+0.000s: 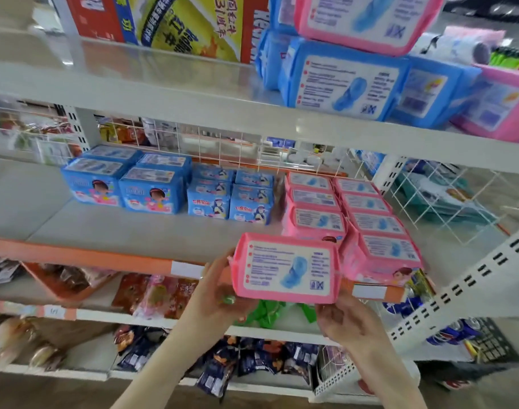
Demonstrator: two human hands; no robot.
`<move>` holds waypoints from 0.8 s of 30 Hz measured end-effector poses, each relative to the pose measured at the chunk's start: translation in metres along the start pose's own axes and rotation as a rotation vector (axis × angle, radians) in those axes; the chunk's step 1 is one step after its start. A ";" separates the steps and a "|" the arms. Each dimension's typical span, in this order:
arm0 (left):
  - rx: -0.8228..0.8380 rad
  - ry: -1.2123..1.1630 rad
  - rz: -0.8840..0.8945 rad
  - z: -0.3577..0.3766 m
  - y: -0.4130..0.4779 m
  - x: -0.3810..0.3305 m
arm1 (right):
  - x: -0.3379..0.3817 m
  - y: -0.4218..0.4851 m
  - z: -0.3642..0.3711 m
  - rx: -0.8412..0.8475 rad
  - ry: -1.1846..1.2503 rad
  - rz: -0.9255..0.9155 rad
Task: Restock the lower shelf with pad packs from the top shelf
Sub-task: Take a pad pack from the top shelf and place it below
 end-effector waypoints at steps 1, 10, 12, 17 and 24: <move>-0.045 0.085 0.024 -0.009 0.004 -0.003 | 0.005 0.004 0.004 -0.027 -0.055 -0.025; -0.185 0.258 0.000 -0.049 0.038 -0.020 | 0.028 0.035 0.029 -0.301 -0.237 -0.190; -0.182 0.261 -0.056 -0.046 0.043 -0.011 | 0.026 0.037 0.037 -0.289 -0.287 -0.191; -0.151 0.163 -0.082 -0.032 0.042 0.005 | 0.011 0.037 0.036 -0.321 -0.317 -0.155; -0.070 0.328 0.035 0.010 0.045 0.023 | -0.020 0.032 0.007 -0.443 -0.285 -0.091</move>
Point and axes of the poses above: each hand's wrist, its own y-axis towards the middle knuckle, its own z-axis out of the palm, x = y × z, the point moved 8 cm from there along y, towards the middle knuckle, and after that the axes turned 15 degrees about y, right-handed, at the moved point
